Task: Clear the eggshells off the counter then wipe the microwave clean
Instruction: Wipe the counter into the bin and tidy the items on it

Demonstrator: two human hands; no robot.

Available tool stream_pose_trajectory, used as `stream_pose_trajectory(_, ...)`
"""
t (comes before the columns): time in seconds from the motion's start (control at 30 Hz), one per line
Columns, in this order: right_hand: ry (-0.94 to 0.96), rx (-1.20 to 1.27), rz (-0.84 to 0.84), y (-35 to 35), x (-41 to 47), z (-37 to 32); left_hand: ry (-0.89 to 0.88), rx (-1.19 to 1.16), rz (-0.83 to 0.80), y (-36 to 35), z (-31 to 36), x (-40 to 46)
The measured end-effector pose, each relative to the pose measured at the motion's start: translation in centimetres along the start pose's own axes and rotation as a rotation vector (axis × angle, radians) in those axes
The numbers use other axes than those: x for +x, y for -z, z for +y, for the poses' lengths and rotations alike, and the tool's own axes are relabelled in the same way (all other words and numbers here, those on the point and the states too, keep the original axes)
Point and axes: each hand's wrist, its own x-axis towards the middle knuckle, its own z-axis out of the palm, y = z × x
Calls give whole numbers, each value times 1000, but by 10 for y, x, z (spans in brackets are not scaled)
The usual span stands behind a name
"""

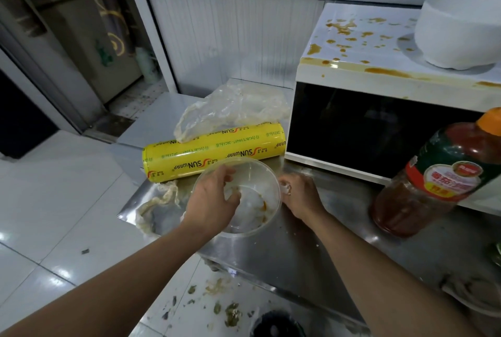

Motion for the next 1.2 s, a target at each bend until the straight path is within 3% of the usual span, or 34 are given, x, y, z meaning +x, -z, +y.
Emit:
stream_pose_trajectory(0.47, -70, 5, 102, 15, -31, -12, 74, -33, 112, 23, -24, -20)
stream_pose_trajectory(0.63, -100, 1, 160, 28, -55, -27, 149, 28, 47, 37, -49, -34)
stream_pose_trajectory(0.83, -270, -30, 186, 29, -86, -46, 196, 68, -92, 28, -89, -38)
stream_pose_trajectory(1.2, -466, -56, 325, 0, -126, -94, 15, 144, -238, 5, -123, -15)
